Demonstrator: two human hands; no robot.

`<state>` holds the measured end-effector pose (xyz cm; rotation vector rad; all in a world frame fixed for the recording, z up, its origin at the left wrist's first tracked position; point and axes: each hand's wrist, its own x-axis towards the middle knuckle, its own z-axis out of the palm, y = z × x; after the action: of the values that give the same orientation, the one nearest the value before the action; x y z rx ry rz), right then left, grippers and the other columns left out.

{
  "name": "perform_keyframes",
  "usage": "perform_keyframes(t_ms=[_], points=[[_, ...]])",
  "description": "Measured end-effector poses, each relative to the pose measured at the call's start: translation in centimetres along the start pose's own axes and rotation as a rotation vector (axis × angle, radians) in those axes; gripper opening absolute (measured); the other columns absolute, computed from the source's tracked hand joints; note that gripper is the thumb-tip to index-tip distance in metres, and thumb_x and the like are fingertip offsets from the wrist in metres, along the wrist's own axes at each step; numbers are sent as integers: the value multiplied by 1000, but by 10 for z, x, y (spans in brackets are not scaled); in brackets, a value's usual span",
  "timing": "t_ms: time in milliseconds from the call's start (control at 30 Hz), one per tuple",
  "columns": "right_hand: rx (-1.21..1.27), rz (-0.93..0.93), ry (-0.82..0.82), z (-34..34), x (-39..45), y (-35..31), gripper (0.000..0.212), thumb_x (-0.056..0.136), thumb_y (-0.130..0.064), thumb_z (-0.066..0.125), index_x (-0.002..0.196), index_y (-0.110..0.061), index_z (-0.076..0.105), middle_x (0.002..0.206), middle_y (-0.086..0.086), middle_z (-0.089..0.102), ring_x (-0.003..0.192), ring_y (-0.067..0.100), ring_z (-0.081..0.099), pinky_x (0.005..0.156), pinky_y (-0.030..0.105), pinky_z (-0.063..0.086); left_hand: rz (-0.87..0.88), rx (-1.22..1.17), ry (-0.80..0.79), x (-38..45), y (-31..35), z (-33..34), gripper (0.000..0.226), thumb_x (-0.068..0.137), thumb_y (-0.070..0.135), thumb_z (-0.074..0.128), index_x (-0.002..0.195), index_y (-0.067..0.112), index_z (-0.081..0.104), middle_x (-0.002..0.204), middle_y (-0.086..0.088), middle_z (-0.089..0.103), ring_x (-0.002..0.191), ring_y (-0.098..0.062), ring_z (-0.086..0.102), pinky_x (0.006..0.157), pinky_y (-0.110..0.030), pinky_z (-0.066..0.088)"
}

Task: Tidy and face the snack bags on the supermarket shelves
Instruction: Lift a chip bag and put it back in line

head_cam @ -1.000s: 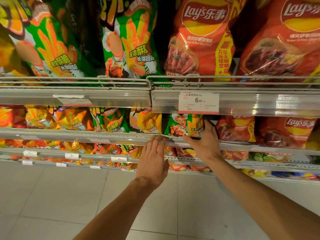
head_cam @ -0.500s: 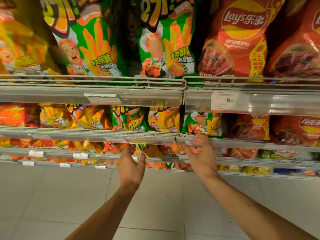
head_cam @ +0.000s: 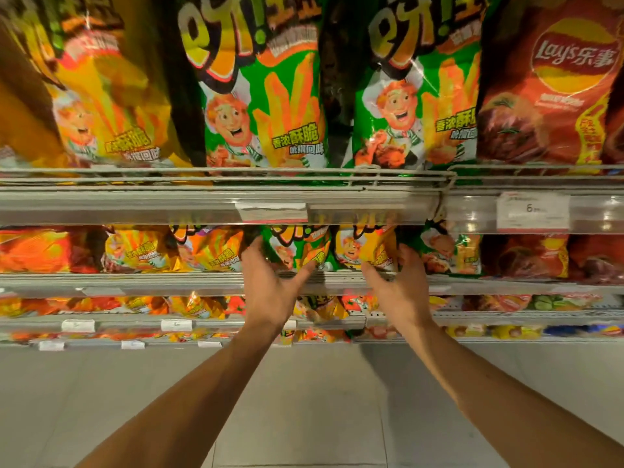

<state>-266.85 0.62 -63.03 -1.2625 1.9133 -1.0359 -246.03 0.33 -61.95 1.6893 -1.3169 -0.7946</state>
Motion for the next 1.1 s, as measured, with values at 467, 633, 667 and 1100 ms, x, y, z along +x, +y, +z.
perform_keyframes(t_ms=[467,633,667,1100], points=[[-71,64,-148,24,60,-7,118,64,-57,89,151,-9,25,149,10,39,137,27,38,118,35,31,-13,-104,-78,53,-16,15,88,57,35,96,125,31,40,120,7,58,116,-13,56,103,-31,46],[-70,58,-107,28,60,-6,119,67,-54,89,155,-12,19,153,10,36,140,28,37,110,26,28,-23,-135,-72,51,-11,16,89,60,34,95,121,41,31,108,31,46,112,-7,49,93,-16,37],[-77,58,-99,27,59,-8,119,69,-53,88,155,-11,18,154,11,36,141,29,37,113,29,29,-29,-140,-74,51,-9,15,89,61,33,95,121,41,30,107,33,45,112,-6,47,96,-17,36],[-180,78,-24,13,47,-30,109,66,-63,84,150,-15,34,148,9,46,134,30,48,112,45,42,-72,-210,-78,30,27,-7,84,63,30,94,128,26,41,122,6,59,120,-18,55,108,-35,44]])
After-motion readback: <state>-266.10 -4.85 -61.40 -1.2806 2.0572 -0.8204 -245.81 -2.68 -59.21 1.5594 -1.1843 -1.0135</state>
